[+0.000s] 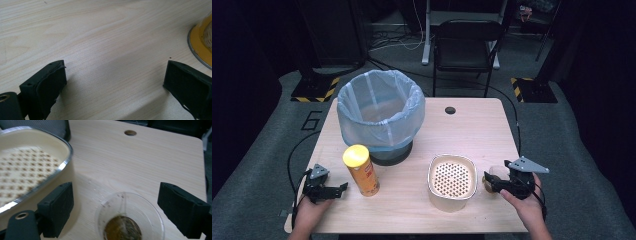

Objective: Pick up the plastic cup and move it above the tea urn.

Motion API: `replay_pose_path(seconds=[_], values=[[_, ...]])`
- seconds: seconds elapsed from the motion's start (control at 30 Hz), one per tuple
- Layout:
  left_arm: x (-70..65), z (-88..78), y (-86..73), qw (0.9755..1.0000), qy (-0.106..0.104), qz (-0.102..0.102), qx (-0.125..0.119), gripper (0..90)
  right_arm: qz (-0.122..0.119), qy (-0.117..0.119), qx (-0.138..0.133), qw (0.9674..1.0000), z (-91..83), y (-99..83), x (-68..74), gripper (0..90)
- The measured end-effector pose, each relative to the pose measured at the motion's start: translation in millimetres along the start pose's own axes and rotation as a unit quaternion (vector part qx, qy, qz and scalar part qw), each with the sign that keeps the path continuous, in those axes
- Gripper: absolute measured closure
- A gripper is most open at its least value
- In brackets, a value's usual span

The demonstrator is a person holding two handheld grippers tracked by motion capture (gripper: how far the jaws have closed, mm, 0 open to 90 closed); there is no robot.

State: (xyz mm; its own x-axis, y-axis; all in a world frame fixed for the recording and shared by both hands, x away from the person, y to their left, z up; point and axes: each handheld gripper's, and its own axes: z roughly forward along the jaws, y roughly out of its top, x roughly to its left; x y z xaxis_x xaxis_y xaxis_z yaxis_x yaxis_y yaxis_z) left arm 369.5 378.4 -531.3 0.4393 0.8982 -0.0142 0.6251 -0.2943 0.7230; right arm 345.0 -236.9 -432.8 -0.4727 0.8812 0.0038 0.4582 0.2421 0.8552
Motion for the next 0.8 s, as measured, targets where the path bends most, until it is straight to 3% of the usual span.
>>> replay_pose_path(seconds=[0.07,0.23,0.8], values=[[-0.1,0.2,-0.1,1.0,0.001,0.0,-0.001,4.2,-0.005,-0.011,0.012,0.9999,4.2,-9.7,-8.4,13.7],[-0.3,0.8,-0.4,1.0,0.002,-0.001,-0.005,4.2,-0.007,-0.001,0.02,0.9998,7.8,-18.1,-15.3,14.3],[0.0,0.1,0.0,1.0,0.0,0.0,0.0,4.2,0.006,-0.006,0.053,0.9986,30.9,-39.1,-15.1,20.1]])
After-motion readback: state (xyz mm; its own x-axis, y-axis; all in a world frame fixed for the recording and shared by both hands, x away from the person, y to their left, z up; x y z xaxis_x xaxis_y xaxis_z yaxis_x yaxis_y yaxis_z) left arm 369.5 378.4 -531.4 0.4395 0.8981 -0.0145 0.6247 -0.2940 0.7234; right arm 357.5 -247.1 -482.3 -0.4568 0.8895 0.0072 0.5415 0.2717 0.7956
